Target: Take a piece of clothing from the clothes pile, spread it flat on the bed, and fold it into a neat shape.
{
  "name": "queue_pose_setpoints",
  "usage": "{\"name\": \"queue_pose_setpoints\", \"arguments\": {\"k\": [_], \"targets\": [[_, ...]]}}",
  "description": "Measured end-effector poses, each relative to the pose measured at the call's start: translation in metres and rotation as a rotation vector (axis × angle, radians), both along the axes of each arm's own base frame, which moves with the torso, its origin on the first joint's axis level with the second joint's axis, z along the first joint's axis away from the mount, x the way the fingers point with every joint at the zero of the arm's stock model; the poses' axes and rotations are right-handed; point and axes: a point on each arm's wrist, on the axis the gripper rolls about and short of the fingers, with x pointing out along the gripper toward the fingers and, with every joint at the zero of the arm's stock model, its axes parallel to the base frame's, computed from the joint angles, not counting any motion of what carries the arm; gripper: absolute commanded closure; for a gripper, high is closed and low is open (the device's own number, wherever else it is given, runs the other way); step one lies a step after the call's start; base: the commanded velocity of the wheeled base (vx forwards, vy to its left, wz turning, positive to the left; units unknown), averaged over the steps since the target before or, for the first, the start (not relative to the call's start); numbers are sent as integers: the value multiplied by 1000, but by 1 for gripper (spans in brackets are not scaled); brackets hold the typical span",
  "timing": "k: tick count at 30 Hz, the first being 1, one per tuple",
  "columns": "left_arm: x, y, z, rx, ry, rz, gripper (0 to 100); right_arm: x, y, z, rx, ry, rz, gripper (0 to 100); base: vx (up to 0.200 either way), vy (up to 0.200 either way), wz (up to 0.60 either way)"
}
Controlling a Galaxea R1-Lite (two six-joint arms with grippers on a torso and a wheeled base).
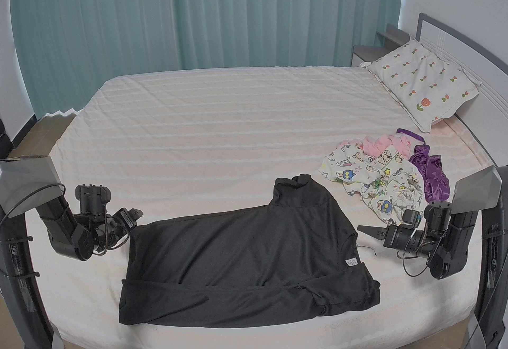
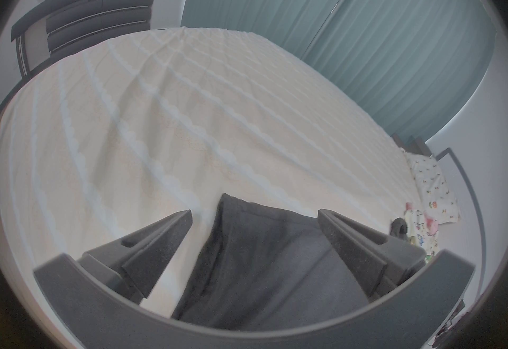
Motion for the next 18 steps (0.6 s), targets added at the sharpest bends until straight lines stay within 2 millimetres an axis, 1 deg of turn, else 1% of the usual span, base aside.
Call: {"name": "queue_pose_setpoints", "arguments": {"k": [5, 8, 12, 18], "targets": [[21, 3, -14, 4, 28, -38, 0, 1, 2, -2, -2, 6, -3, 0, 0, 0, 0], [29, 4, -23, -18, 35, -69, 0, 1, 3, -3, 1, 8, -3, 0, 0, 0, 0], [34, 7, -31, -32, 41, -81, 0, 2, 5, -3, 2, 6, 1, 0, 0, 0, 0], [40, 9, -36, -28, 33, -83, 0, 2, 9, -3, 2, 6, 13, 0, 0, 0, 0]]}}
